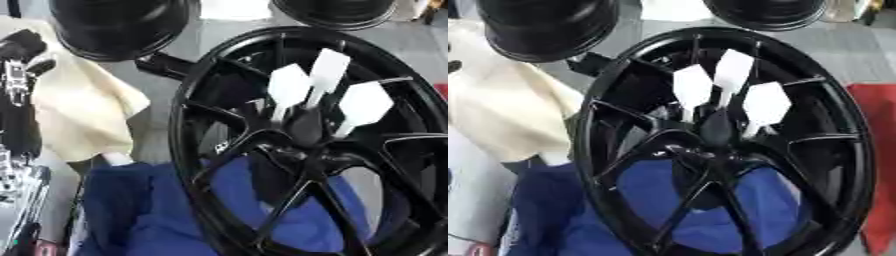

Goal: Pull the pin out of the wheel hub.

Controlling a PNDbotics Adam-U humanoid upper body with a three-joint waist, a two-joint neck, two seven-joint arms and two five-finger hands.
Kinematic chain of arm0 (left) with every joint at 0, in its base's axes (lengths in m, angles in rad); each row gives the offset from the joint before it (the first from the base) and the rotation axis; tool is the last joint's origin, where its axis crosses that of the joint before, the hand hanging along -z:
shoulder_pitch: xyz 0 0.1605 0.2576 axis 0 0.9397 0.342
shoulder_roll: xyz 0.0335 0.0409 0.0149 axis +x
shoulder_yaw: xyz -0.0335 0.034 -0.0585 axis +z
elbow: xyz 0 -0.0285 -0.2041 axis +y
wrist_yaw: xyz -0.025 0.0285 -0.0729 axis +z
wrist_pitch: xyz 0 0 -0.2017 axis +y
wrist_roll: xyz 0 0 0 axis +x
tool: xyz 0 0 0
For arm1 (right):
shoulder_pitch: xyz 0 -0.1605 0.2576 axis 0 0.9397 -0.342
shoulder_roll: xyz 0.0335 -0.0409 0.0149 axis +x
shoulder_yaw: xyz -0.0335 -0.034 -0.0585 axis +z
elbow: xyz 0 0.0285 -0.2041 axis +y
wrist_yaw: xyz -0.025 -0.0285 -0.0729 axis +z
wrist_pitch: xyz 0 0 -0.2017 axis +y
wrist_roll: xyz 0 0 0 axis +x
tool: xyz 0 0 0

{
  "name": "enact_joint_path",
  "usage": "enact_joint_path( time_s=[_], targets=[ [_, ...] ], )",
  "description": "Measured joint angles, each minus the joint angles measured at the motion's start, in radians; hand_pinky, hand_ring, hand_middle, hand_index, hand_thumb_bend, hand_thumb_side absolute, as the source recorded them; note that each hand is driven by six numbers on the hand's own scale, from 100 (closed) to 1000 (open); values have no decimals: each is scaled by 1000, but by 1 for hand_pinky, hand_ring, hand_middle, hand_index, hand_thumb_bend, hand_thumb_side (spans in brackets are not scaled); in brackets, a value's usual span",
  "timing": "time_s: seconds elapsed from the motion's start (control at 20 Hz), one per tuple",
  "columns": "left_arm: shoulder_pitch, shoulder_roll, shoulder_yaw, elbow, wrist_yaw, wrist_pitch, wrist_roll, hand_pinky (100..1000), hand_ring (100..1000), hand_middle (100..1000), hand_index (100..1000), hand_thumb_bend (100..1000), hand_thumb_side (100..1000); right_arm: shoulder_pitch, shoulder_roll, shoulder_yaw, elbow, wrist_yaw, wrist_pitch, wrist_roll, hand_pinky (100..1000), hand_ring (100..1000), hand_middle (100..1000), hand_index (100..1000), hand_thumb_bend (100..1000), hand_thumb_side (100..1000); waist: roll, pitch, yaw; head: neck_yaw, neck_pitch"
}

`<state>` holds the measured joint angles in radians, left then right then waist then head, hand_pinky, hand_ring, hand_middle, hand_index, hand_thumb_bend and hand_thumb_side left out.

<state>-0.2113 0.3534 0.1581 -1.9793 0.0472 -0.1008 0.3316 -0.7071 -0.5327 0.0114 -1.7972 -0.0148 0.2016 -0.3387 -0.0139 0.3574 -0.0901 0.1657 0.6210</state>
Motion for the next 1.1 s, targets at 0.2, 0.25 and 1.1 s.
enact_joint_path(
  time_s=[0.2,0.25,1.1],
  targets=[
    [0,12,0,0,-3,0,0,770,813,735,791,100,722,0,0,-2,-1,2,-1,-1,689,754,756,837,100,666,0,0,0,-1,0],
    [0,22,0,0,-5,-1,0,771,813,736,792,100,717,0,0,-2,-1,2,-1,-1,689,753,755,837,100,666,1,0,0,-2,0],
    [-252,533,-163,-4,-112,114,-336,800,819,755,830,100,629,5,9,1,-5,11,-3,1,684,741,744,835,100,668,25,-24,-16,-15,20]
  ],
)
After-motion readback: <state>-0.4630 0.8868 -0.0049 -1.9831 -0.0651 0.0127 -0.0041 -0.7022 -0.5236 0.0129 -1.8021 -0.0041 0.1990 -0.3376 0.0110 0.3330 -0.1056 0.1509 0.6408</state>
